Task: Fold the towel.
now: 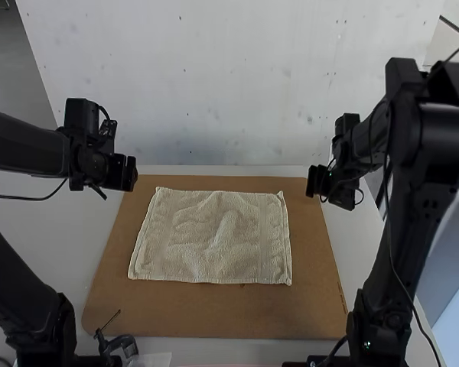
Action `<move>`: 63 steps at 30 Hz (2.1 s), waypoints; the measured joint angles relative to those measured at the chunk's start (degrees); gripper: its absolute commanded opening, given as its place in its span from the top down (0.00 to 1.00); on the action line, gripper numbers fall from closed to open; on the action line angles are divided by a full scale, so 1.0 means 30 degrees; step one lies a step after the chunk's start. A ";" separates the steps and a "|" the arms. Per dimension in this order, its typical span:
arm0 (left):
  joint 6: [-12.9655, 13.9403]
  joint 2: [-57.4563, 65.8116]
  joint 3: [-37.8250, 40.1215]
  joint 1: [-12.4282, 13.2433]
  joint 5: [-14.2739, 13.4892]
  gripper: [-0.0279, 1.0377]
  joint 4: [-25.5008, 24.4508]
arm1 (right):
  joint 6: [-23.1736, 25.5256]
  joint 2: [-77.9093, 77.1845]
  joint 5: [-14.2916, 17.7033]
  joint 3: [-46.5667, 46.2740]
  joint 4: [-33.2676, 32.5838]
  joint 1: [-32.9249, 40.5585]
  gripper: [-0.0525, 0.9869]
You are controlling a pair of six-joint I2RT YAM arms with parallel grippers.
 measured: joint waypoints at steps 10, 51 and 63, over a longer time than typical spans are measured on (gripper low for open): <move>0.0007 0.0000 0.0000 0.0000 0.0000 0.13 -0.0007 | 0.0102 0.2244 0.0131 0.1115 0.0022 0.1625 0.08; 0.0022 0.0736 -0.0007 0.0000 0.0015 0.12 0.0641 | 0.0189 0.4430 -0.3402 0.3541 0.0758 0.3366 0.18; 0.0022 0.0743 -0.0007 0.0000 0.0073 0.12 0.0831 | -0.0503 0.4561 -0.2062 0.3577 0.0831 0.3694 0.51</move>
